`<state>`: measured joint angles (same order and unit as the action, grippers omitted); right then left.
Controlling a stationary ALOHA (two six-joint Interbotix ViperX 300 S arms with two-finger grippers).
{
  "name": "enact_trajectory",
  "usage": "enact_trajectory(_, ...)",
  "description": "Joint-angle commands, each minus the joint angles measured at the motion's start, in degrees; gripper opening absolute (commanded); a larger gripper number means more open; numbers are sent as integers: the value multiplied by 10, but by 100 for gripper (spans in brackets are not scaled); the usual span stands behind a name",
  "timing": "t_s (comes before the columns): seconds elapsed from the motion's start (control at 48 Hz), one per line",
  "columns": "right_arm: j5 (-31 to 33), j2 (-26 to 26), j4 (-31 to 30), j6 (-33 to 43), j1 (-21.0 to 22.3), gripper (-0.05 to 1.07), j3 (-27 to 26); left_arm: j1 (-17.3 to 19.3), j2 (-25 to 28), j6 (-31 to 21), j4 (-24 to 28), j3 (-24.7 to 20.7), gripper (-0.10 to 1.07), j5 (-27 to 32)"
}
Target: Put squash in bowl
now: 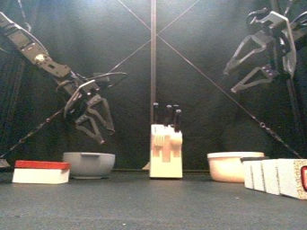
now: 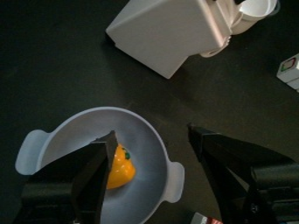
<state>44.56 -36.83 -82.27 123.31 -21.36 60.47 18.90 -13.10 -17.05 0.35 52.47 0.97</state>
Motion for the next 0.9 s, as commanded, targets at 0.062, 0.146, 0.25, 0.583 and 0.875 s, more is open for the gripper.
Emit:
enact_trajectory(0.062,-1,-7,-4,-6,0,95,-14,-13,-9,6,3,-27,97,-2)
enact_trajectory(0.146,1,-7,-3,-1,4,95,-13,-16,-11,6,16,-28,97,4)
enact_trajectory(0.25,-2,-4,8,-3,-1,95,-10,-16,-14,5,28,-32,97,16)
enact_trajectory(0.583,1,-6,17,-4,3,95,-8,-17,-34,6,72,-33,97,87)
enact_trajectory(0.875,1,-6,17,-2,3,95,-8,-17,-34,9,111,-28,97,100)
